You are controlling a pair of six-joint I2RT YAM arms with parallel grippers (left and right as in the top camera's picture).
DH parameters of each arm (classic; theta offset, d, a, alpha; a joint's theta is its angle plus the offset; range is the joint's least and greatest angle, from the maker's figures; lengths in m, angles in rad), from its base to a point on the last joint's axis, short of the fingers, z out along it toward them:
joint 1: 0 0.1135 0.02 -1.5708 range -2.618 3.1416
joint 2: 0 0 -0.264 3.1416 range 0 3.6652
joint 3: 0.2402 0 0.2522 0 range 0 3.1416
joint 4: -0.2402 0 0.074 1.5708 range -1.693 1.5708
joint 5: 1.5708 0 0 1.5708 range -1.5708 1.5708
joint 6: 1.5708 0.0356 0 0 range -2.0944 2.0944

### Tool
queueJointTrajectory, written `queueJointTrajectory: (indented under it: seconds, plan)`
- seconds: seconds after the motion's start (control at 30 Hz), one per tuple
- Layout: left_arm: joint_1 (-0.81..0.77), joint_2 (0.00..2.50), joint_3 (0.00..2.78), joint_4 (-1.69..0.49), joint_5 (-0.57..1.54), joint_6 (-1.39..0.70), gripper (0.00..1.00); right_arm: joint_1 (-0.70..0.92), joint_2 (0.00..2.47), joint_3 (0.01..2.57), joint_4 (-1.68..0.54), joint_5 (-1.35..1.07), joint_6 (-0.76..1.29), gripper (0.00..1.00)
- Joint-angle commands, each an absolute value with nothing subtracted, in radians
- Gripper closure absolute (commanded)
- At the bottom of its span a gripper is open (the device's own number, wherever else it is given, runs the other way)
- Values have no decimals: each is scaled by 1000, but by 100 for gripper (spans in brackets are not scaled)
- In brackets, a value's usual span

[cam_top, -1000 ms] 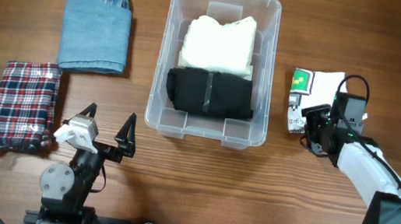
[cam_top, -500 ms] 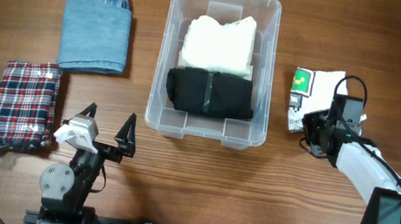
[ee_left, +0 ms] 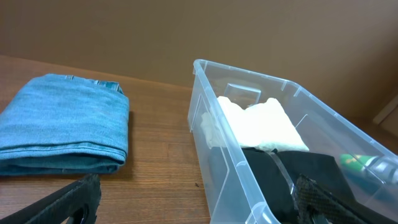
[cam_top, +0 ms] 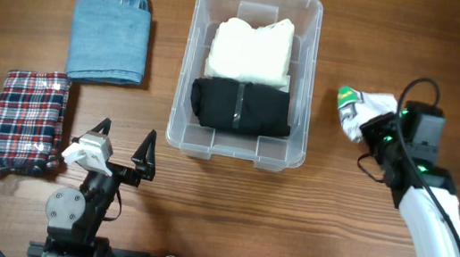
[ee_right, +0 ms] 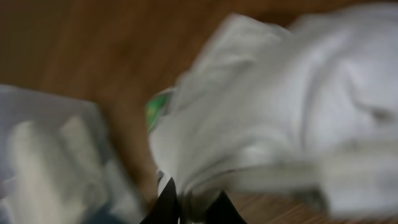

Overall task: Pack container
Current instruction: 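Carry the white t-shirt left into the bin in front of the black garment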

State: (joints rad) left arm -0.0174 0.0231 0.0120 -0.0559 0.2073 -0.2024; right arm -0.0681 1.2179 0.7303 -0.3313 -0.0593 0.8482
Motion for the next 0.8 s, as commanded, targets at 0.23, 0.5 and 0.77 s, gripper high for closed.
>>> queueJointTrajectory:
  seconds: [0.23,0.5,0.77]
  plan:
    - [-9,23,6,-57,209,-186,0,-54,1071,1076,-546,-367,627,96]
    - [-9,23,6,-57,209,-186,0,73,1071,1253,-623,-463,583,96]
    - [-9,23,6,-57,209,-186,0,315,1121,1262,-603,-499,571,96]
